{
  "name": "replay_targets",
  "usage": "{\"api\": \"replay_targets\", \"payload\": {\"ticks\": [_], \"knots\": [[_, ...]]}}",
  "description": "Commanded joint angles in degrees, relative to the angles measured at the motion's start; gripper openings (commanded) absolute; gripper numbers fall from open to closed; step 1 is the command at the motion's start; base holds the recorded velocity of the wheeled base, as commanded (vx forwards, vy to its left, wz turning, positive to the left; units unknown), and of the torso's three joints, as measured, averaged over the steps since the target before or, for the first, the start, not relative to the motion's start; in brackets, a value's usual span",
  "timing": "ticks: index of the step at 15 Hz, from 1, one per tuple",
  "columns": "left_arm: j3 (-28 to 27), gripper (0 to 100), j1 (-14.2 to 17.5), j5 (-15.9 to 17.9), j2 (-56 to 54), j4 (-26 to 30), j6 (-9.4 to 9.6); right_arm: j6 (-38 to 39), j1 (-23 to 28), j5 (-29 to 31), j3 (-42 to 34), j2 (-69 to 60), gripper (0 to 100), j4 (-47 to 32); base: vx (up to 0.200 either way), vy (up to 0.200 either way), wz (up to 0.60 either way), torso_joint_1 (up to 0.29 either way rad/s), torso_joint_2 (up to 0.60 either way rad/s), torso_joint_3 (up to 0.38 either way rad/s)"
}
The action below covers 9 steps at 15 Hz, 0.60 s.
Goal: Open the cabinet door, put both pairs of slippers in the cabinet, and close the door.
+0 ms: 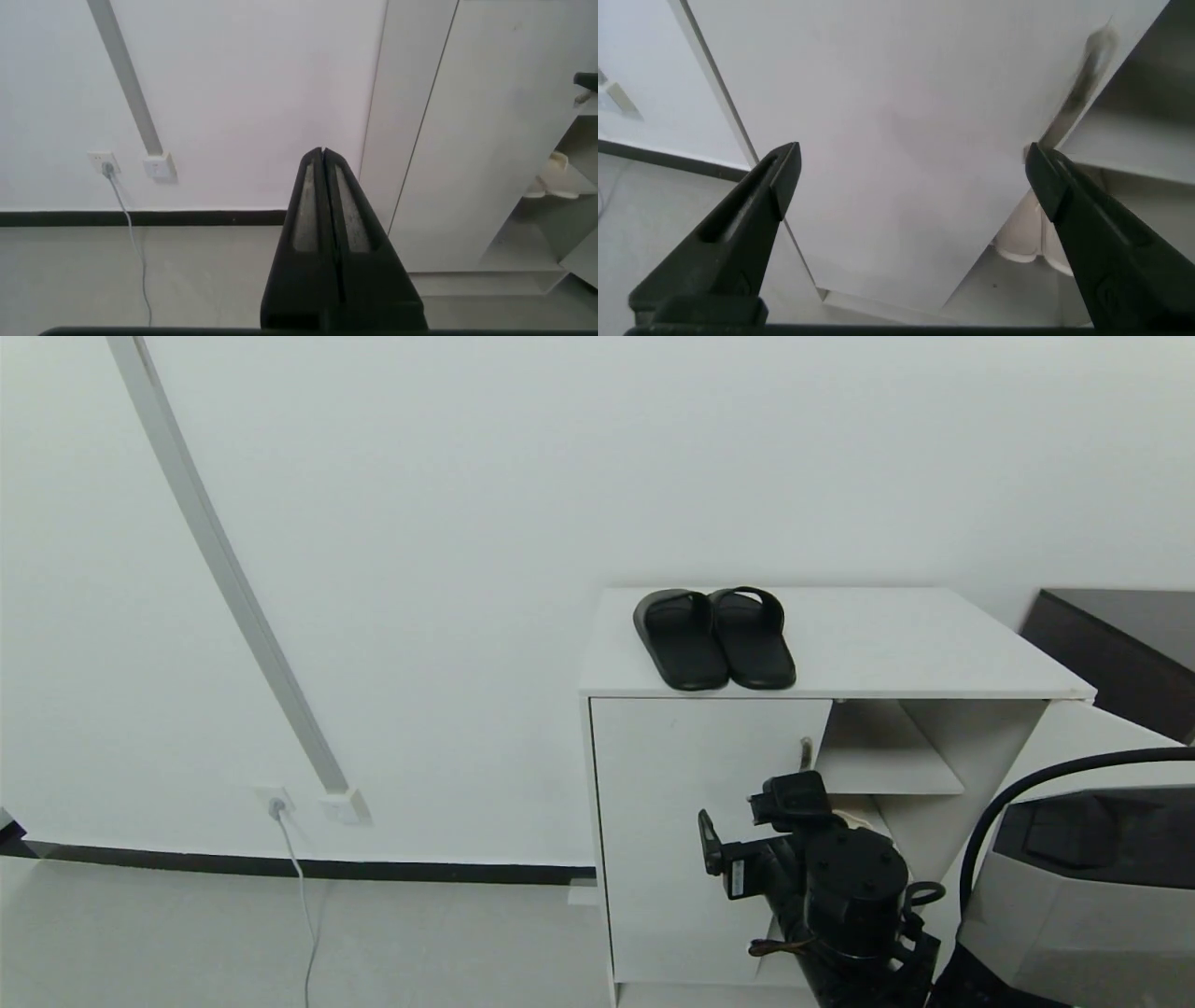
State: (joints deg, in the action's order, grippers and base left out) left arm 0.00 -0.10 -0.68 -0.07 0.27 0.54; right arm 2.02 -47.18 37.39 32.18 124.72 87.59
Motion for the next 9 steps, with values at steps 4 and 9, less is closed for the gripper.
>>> {"api": "replay_targets", "payload": {"ticks": [4, 9], "knots": [[0.0, 0, 0.0, 0.0, 0.1, 0.0, -0.01, 0.0, 0.0, 0.0, 0.0, 0.1, 100, 0.2, 0.000, 0.000, 0.00, 0.231, -0.55, -0.322], [0.0, 0, 0.0, 0.0, 0.1, 0.0, -0.01, -0.1, 0.0, 0.0, 0.1, 0.1, 100, 0.1, 0.000, 0.000, 0.00, 0.260, -0.59, -0.336]]}}
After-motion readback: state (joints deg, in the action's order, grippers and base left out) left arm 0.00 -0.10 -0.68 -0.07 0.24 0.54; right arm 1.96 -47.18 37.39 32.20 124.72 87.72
